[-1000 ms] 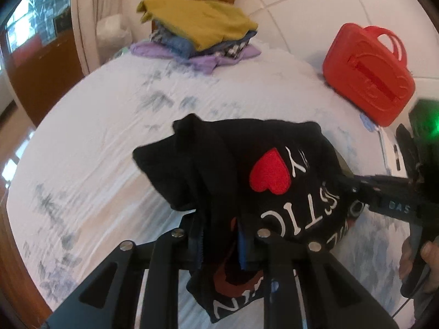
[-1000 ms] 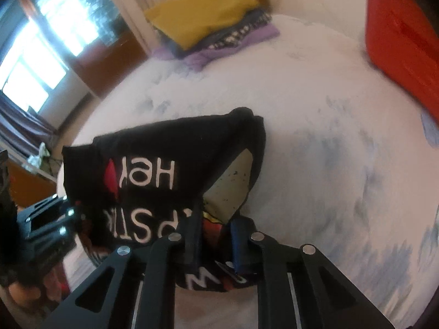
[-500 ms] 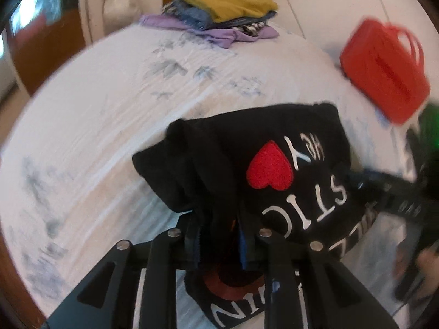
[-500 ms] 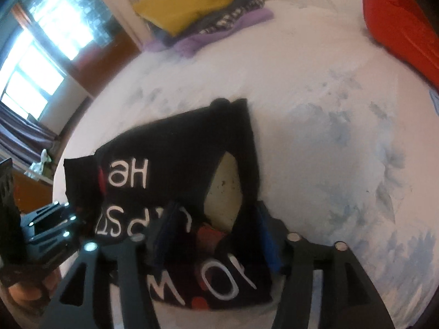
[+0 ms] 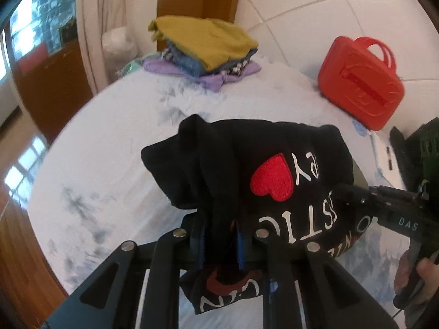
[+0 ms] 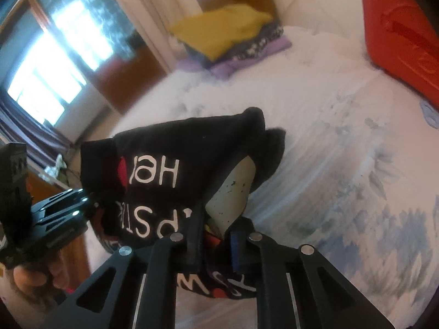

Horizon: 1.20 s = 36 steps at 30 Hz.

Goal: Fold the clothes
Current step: 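Lift the folded shirt with both grippers and carry it onto the yellow clothes stack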

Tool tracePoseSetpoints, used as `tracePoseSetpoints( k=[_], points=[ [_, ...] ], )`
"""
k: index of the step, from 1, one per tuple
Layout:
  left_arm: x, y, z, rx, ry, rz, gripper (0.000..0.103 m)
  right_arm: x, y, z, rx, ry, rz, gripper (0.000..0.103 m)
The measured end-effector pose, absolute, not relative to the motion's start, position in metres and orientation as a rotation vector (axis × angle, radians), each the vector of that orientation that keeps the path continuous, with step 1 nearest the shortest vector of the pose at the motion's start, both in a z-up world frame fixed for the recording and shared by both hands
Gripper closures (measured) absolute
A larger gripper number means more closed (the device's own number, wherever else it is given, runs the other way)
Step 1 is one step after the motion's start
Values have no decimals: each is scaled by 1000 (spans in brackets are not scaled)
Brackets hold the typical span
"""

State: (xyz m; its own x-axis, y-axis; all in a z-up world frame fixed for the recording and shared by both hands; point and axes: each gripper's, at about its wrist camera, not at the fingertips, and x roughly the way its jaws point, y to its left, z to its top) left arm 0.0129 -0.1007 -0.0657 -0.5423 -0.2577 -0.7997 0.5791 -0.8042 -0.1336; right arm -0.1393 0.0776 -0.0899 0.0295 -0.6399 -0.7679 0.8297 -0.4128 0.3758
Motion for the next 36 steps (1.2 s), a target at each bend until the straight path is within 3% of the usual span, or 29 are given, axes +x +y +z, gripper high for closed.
tracePoseSetpoints(
  k=[7, 20, 36],
  points=[
    [29, -141, -27, 1112, 420, -2460, 87, -104, 69, -51, 1090, 175, -1713, 89],
    [27, -278, 20, 1166, 188, -2685, 87, -58, -39, -7, 1071, -25, -1949, 89],
    [-38, -388, 41, 1172, 107, -2819, 87, -83, -140, 23, 1049, -16, -2053, 89]
  ],
)
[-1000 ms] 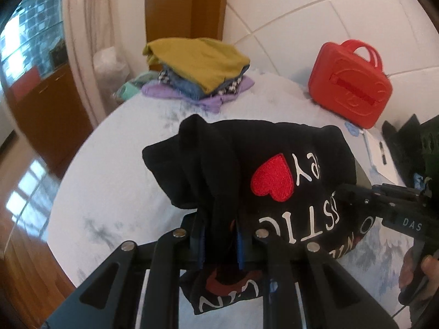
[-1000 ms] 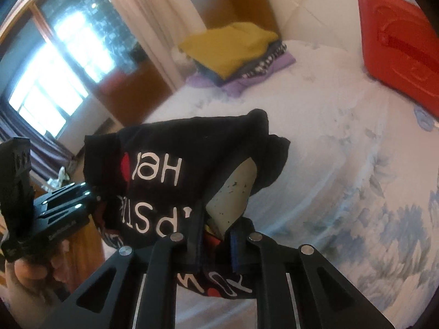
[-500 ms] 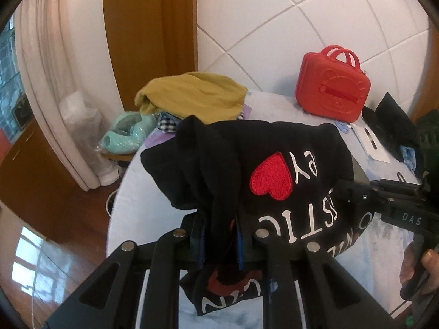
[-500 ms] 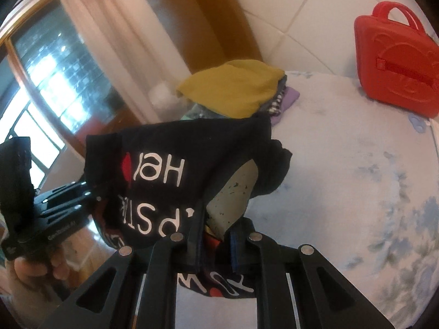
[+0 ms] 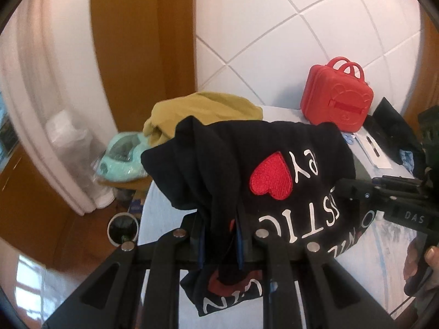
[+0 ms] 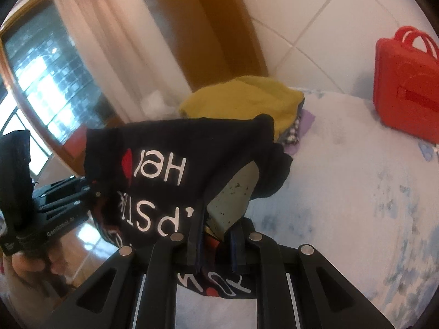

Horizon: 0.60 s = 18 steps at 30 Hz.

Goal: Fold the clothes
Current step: 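Lift the folded shirt with both grippers and carry it onto the yellow clothes stack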

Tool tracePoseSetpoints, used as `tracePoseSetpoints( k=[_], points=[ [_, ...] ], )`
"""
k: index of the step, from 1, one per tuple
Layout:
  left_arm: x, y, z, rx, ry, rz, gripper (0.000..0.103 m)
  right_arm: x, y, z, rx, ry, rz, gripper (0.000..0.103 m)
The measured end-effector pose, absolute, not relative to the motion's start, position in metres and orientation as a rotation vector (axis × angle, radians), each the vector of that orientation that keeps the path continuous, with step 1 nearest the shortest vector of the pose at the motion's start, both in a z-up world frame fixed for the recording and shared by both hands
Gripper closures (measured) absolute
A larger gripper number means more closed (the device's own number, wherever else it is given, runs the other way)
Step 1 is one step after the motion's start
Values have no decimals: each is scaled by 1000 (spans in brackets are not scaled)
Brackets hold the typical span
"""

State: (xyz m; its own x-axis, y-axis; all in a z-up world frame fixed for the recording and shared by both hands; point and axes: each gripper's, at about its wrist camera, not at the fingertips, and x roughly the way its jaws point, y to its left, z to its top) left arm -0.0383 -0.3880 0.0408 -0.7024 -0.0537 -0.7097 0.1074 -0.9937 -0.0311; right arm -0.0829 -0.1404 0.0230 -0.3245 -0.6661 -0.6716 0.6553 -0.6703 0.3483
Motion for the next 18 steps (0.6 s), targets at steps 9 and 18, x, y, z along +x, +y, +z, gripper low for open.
tracePoseSetpoints(
  k=[9, 18],
  points=[
    [-119, -455, 72, 1182, -25, -2926, 87, -125, -200, 49, 1036, -98, -2194, 89],
    [-229, -497, 72, 1225, -128, -2933, 87, -212, -254, 60, 1079, -106, -2251, 89]
  ],
)
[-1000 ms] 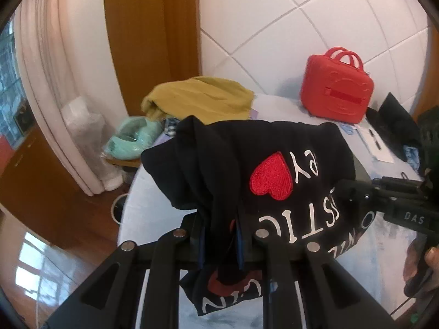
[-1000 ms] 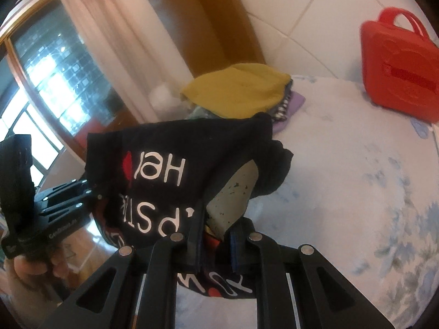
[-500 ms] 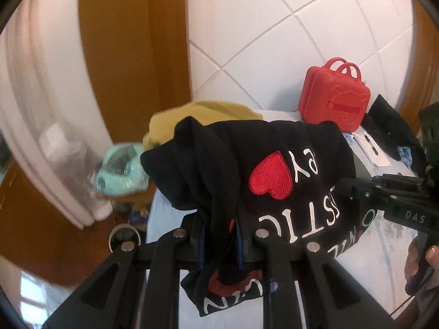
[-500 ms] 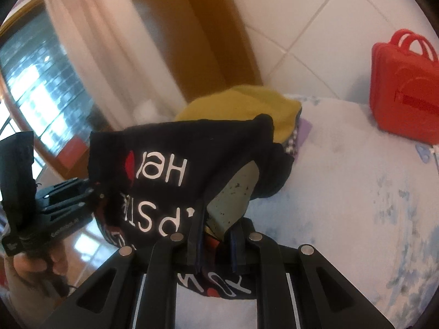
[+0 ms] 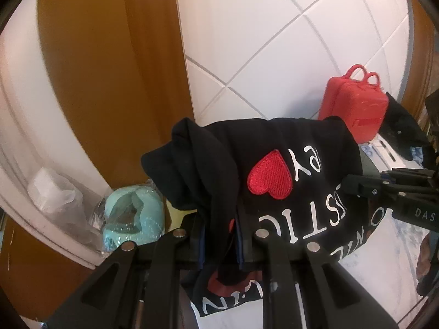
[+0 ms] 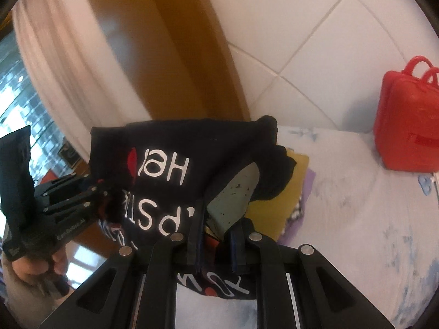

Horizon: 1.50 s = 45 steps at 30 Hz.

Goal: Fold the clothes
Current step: 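Lift the folded shirt with both grippers and carry it onto the yellow clothes stack, then open both grippers to release the shirt on the stack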

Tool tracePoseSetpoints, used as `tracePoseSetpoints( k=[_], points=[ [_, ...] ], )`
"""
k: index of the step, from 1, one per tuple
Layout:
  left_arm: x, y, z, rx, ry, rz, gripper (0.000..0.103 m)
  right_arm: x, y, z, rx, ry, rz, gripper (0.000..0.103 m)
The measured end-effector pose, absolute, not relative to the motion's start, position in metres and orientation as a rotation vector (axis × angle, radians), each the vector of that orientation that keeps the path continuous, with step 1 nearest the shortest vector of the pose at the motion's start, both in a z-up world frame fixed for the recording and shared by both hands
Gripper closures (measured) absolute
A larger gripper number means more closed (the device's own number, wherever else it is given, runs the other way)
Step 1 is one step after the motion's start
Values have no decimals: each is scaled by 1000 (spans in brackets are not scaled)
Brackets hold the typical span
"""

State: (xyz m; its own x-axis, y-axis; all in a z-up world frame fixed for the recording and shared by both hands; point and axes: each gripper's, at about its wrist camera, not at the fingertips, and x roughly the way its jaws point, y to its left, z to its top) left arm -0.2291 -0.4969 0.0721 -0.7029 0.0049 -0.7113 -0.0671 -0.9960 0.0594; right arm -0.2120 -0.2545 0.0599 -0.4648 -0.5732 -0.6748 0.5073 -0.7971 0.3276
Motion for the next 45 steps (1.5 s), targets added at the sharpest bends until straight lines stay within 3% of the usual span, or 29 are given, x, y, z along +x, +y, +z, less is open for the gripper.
tracePoseSetpoints(
  k=[10, 13, 15, 16, 18, 20, 22, 33, 45],
  points=[
    [-344, -510, 7, -1315, 227, 2788, 87, -307, -285, -5, 1244, -126, -2292, 89],
    [-363, -513, -9, -1345, 252, 2793, 79, -324, -294, -25, 1277, -92, -2313, 88],
    [-369, -517, -17, -1360, 255, 2821, 56, -334, -296, -39, 1313, -92, -2321, 85],
    [-371, -521, -20, -1365, 254, 2843, 48, -337, -296, -46, 1335, -97, -2326, 78],
    [-373, -528, -25, -1374, 231, 2882, 15, -343, -296, -59, 1385, -99, -2334, 67],
    [-374, -536, -30, -1388, 181, 2882, 6, -347, -298, -72, 1430, -90, -2330, 62],
    [-371, -539, -31, -1389, 165, 2885, 5, -346, -298, -81, 1446, -83, -2329, 54],
    [-309, -535, 21, -1284, 82, 2953, 5, -294, -287, -26, 1289, 70, -2454, 53],
    [-231, -508, 13, -1293, -30, 2930, 5, -228, -271, -25, 1280, 121, -2433, 53]
  ],
)
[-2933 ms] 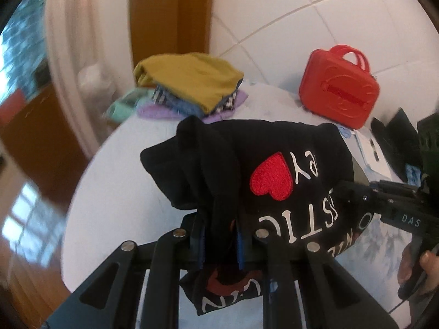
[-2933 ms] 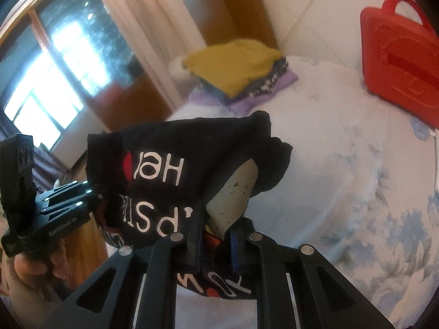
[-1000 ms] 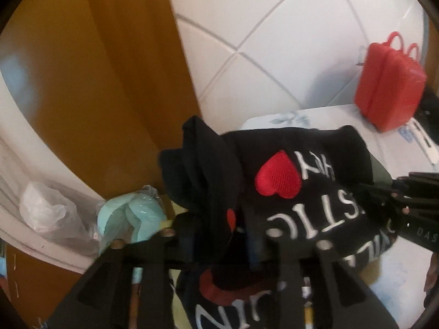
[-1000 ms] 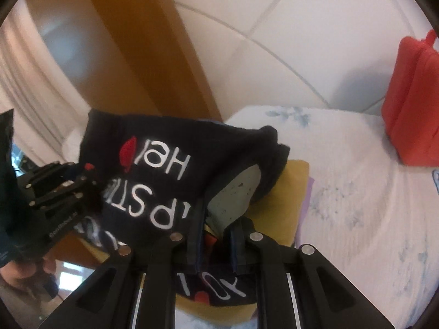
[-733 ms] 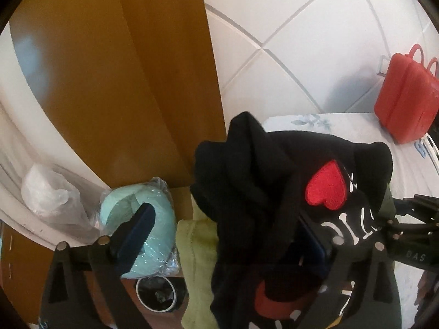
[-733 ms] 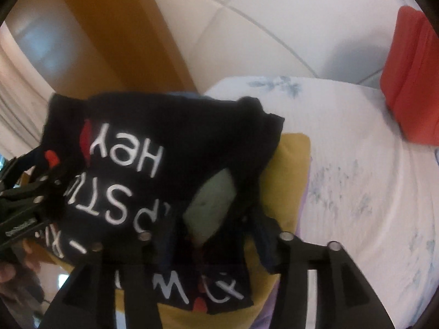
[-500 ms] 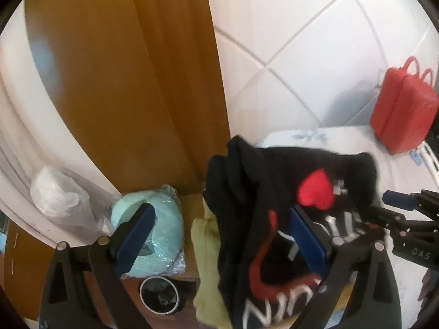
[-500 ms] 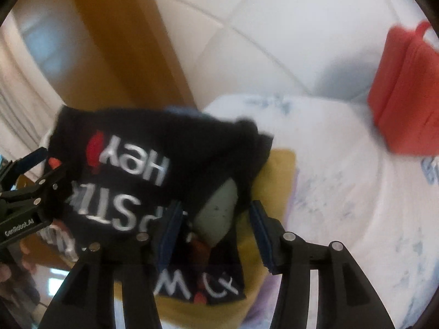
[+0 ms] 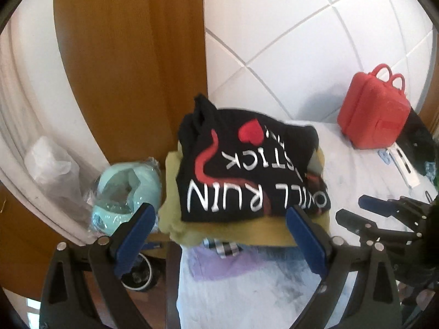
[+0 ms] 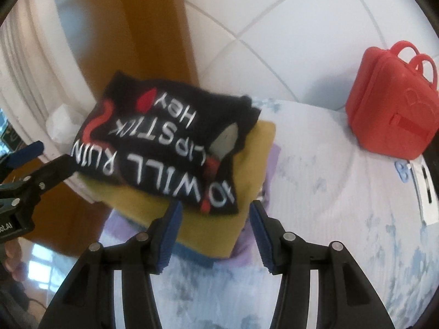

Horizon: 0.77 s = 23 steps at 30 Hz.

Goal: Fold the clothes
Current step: 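Open both grippers to release the shirt on the stack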

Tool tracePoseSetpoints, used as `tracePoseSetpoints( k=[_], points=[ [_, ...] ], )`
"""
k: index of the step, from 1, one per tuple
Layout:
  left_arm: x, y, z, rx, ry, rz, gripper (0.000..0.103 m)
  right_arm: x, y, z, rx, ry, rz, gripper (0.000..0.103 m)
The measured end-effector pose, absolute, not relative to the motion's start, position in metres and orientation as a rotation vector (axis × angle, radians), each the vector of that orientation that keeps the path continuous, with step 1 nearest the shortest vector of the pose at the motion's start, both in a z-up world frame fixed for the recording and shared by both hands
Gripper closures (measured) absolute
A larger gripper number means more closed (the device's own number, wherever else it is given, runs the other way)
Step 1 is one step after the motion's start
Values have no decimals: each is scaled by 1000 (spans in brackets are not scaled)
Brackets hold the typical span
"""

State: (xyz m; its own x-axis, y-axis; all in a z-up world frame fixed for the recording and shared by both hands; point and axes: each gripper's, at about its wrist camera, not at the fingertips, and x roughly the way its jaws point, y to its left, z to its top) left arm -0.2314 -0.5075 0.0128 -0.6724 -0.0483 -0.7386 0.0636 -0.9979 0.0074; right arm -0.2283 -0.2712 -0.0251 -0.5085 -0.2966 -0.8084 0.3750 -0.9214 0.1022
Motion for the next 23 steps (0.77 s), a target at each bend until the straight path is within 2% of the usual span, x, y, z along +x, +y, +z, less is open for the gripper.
tracePoseSetpoints(
  k=[23],
  points=[
    [-225, -506, 7, 1280, 28, -2802, 5, -220, -271, -23, 1308, 103, -2426, 53]
  ],
)
